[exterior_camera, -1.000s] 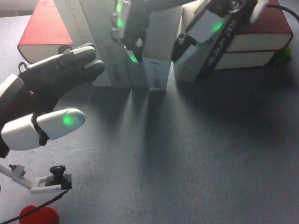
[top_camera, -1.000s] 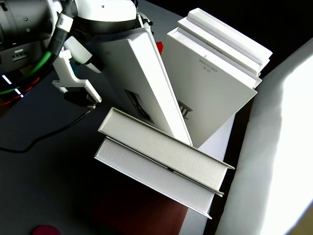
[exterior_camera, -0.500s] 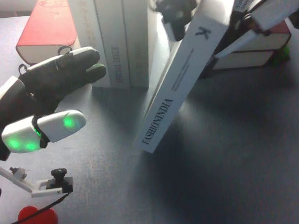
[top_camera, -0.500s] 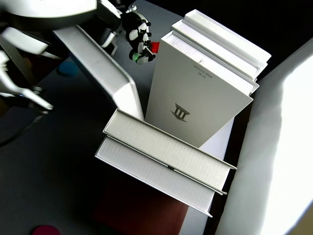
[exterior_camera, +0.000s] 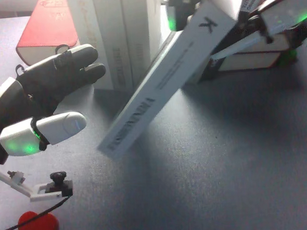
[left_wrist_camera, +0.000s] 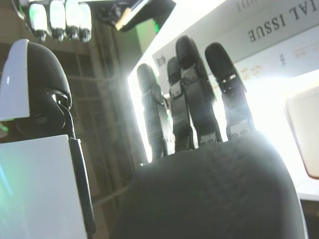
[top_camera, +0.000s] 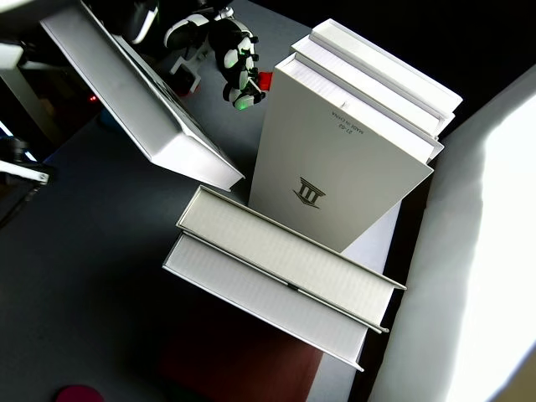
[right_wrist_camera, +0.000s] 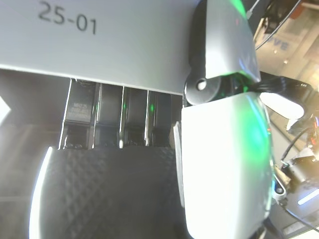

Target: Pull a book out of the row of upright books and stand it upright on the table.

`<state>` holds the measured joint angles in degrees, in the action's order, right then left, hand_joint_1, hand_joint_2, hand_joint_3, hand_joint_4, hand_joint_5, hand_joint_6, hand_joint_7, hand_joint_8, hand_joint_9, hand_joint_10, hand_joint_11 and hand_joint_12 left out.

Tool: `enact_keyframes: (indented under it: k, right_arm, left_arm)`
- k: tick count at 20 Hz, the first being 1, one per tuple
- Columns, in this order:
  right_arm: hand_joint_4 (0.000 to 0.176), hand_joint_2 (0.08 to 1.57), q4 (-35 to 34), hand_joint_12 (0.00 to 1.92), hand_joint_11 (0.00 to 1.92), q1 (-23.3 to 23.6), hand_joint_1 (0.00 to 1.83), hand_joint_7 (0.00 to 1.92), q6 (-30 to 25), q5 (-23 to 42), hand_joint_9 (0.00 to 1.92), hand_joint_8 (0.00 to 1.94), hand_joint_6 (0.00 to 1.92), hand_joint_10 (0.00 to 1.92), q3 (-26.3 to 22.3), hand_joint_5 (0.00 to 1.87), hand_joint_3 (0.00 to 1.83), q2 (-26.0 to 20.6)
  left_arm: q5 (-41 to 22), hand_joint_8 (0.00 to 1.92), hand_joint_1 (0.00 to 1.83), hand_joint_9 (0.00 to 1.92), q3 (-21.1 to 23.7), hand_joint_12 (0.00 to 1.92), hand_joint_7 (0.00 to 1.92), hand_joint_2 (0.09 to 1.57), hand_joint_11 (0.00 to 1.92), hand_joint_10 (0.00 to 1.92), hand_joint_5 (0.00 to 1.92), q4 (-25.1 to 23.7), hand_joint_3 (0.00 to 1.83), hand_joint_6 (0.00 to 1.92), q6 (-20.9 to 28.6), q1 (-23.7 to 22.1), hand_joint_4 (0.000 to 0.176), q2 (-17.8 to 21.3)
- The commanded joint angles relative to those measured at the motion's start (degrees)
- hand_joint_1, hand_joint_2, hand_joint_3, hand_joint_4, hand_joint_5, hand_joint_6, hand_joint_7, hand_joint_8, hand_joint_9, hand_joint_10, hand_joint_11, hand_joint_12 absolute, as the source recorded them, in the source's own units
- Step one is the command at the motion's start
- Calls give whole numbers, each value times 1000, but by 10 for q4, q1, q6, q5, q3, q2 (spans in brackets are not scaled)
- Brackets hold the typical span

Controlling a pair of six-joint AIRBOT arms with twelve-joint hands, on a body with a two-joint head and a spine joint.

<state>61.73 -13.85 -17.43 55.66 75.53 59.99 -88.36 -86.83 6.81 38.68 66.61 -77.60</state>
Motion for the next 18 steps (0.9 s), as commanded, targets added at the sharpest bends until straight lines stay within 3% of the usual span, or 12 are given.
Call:
enact_keyframes:
  k: [1, 7, 8, 9, 10, 11, 12, 13, 15, 16, 17, 18]
  right_arm:
    - [0, 1188, -64, 1784, 598, -3, 1356, 852, 2, 46, 770, 1276, 1032, 1507, 4, 802, 0, 7]
    - [0, 1188, -130, 1784, 598, -74, 1356, 848, 21, 60, 768, 1282, 1023, 1510, 41, 806, 0, 60]
    - [0, 1102, -136, 1871, 931, -83, 1226, 977, 21, 60, 971, 1641, 854, 1829, 45, 1022, 0, 65]
    - [0, 1143, -141, 1816, 917, -88, 1251, 938, 21, 60, 976, 1439, 822, 1596, 48, 941, 1, 66]
    - [0, 1122, -143, 1662, 836, -92, 1447, 970, 21, 60, 978, 1098, 900, 1162, 49, 858, 0, 66]
    - [0, 1122, -145, 1662, 836, -96, 1447, 970, 21, 59, 978, 1098, 900, 1162, 49, 858, 0, 66]
    - [0, 1143, -145, 1596, 1037, -100, 1383, 928, 21, 57, 926, 1202, 789, 1387, 49, 871, 2, 66]
    - [0, 1149, -145, 1501, 953, -105, 1376, 944, 21, 56, 992, 1067, 1141, 1249, 49, 696, 6, 67]
    - [0, 1151, -152, 1477, 932, -120, 1375, 948, 21, 56, 1008, 1034, 1230, 1214, 43, 653, 5, 66]
    - [106, 889, -154, 1525, 186, -126, 1056, 189, 21, 57, 201, 206, 250, 244, 38, 130, 0, 64]
    - [117, 737, -155, 1628, 36, -133, 879, 37, 21, 57, 39, 40, 49, 48, 31, 25, 0, 60]
    - [104, 623, -160, 1750, 6, -141, 852, 7, 21, 61, 7, 7, 9, 9, 23, 4, 0, 54]
  left_arm:
    - [-68, 12, 1094, 596, 1, 1167, 490, 902, 0, 17, 616, 7, 3, 0, 7, -4, 53, 3]
    - [-68, 6, 1110, 595, -1, 1161, 487, 893, 0, 13, 625, 9, 0, 4, 7, -2, 65, 1]
    - [-68, 0, 1107, 592, -1, 1161, 463, 886, 0, 11, 616, 9, 0, 1, 7, -3, 71, 1]
    - [-67, 0, 1097, 581, -1, 1162, 447, 887, 0, 6, 618, 9, 0, 2, 7, -3, 77, 1]
    - [-67, 3, 1073, 573, -1, 1154, 451, 897, 0, 3, 623, 10, 1, 4, 7, -3, 86, 1]
    - [-70, 3, 1073, 573, -1, 1154, 451, 897, 0, 3, 623, 13, 1, 4, 7, -4, 86, 4]
    - [-73, 27, 1011, 577, -1, 1159, 518, 923, 0, 4, 618, 15, 12, 1, 7, -5, 62, 7]
    - [-77, 10, 1002, 577, 0, 1164, 482, 936, 0, 4, 606, 20, 16, 0, 7, -5, 46, 12]
    - [-88, 0, 983, 572, 5, 1182, 399, 967, 0, 1, 571, 32, 14, 1, 7, -1, 33, 22]
    - [-93, 0, 1001, 565, 8, 1221, 372, 958, 0, 0, 571, 36, 6, 2, 7, 2, 41, 25]
    - [-95, 33, 1012, 562, 10, 1226, 448, 943, 0, 1, 584, 38, 0, 7, 7, 4, 51, 26]
    - [-96, 35, 1001, 557, 11, 1225, 461, 937, 0, 0, 590, 40, 0, 9, 7, 6, 62, 26]
